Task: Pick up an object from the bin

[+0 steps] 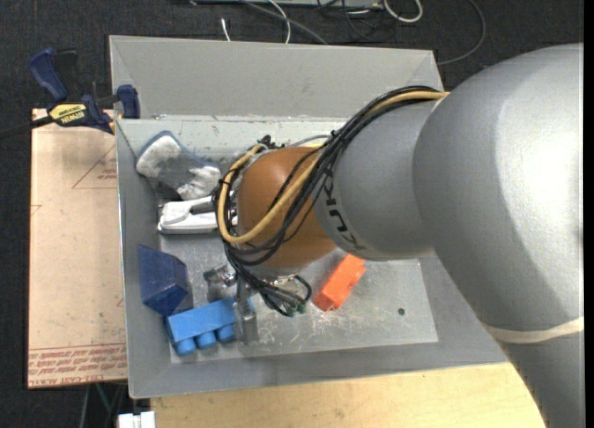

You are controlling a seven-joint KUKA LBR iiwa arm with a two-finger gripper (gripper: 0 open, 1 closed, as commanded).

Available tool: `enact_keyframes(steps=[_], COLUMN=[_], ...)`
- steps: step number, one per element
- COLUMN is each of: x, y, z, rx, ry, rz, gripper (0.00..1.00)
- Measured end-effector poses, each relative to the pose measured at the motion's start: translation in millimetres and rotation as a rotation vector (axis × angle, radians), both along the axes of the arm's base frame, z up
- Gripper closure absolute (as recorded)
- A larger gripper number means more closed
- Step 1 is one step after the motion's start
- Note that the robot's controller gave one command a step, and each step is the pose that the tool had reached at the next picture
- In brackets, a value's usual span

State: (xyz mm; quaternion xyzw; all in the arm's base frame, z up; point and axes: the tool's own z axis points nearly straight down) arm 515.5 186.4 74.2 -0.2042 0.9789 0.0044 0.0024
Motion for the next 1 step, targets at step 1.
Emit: enact_keyframes(steps=[1], x=[0.0], y=[0.0], z=[0.0], rx=[0.0], ry=[0.0], rz=[0.0], gripper=[1.0])
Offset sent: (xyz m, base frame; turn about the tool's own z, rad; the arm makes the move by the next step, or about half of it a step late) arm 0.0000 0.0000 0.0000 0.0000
